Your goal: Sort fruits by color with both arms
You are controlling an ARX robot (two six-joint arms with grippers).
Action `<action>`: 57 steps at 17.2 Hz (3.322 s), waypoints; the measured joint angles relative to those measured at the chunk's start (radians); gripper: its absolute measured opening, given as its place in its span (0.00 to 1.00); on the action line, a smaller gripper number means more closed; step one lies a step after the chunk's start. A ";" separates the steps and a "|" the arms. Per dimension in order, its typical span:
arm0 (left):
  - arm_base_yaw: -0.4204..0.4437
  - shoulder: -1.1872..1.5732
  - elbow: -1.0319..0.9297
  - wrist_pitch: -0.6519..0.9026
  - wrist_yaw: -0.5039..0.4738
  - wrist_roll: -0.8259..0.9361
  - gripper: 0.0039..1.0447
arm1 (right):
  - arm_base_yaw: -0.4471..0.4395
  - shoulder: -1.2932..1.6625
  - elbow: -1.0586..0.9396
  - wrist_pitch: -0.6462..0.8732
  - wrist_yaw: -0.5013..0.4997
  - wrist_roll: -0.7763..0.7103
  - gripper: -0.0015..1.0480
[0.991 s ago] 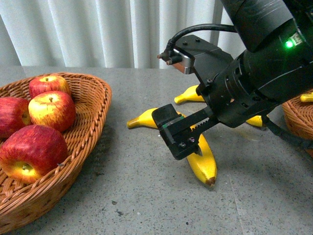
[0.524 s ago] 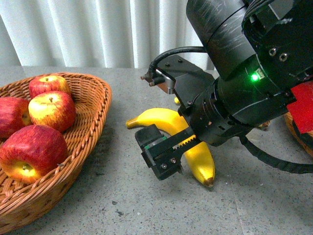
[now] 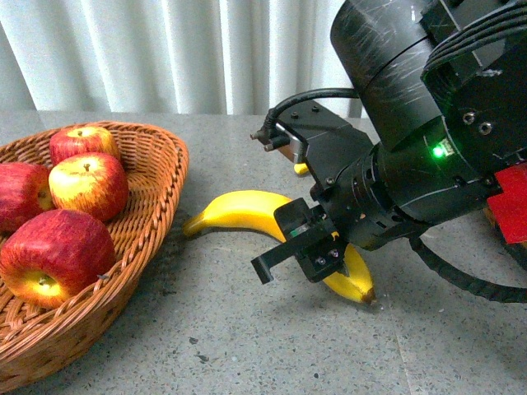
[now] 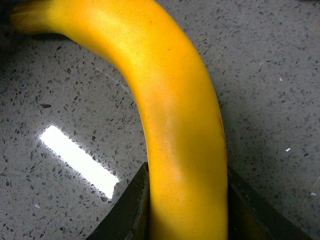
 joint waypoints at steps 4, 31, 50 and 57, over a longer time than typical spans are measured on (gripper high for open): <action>0.000 0.000 0.000 0.000 0.000 0.000 0.94 | -0.089 -0.080 0.003 0.049 -0.066 0.075 0.31; 0.000 0.000 0.000 0.000 0.000 0.000 0.94 | -0.718 -0.503 -0.216 0.137 -0.321 -0.166 0.93; 0.000 0.000 0.000 0.000 0.000 0.000 0.94 | -0.238 0.248 0.533 -0.170 -0.157 -0.279 0.94; 0.000 0.000 0.000 0.000 0.000 0.000 0.94 | -0.259 0.353 0.652 -0.251 -0.111 -0.330 0.94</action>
